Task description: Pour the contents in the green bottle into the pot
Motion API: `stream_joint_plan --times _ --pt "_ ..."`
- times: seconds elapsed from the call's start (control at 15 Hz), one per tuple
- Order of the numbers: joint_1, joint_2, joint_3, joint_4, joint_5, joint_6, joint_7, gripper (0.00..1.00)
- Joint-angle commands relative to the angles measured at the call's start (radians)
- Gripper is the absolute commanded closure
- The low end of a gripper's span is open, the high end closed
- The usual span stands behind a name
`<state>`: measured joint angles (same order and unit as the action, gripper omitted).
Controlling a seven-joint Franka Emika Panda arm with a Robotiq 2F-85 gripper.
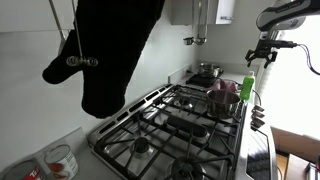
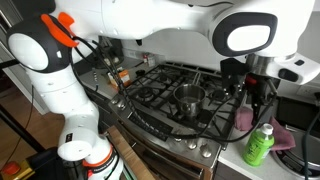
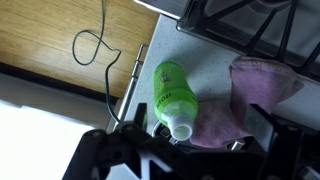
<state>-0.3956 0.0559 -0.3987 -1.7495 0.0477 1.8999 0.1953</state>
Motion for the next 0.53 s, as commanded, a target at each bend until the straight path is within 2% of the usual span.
stream_joint_plan --times 0.0,0.2,0.47 --pt "-0.029 0.121 -0.012 0.136 0.039 -0.056 -0.042 0.00" --pt "-0.058 0.186 -0.010 0.192 0.081 -0.096 -0.054 0.00" --pt "-0.111 0.255 -0.001 0.273 0.215 -0.145 -0.046 0.00"
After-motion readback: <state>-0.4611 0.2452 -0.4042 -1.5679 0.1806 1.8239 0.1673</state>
